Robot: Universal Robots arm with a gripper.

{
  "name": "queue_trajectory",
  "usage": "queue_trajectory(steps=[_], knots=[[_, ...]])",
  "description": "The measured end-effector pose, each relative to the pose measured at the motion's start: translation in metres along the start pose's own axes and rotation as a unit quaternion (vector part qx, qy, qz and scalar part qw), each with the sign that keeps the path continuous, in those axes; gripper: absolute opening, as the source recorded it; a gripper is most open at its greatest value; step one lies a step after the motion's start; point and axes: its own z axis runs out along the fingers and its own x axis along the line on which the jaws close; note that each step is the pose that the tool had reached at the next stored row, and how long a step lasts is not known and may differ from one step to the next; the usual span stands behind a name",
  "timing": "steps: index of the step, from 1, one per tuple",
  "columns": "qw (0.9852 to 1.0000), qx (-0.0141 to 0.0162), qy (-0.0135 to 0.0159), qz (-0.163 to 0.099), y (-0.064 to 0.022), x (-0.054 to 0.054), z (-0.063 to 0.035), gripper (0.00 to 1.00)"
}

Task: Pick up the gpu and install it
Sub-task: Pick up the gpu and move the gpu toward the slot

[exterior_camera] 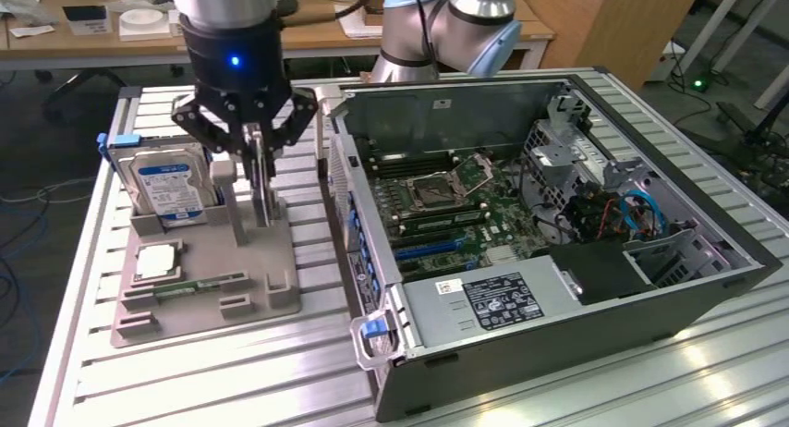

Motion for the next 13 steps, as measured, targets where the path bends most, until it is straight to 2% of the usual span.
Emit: queue_trajectory(steps=[13], knots=[[1.0,-0.0004,0.0,0.0,0.002,-0.001,-0.0592,0.28]])
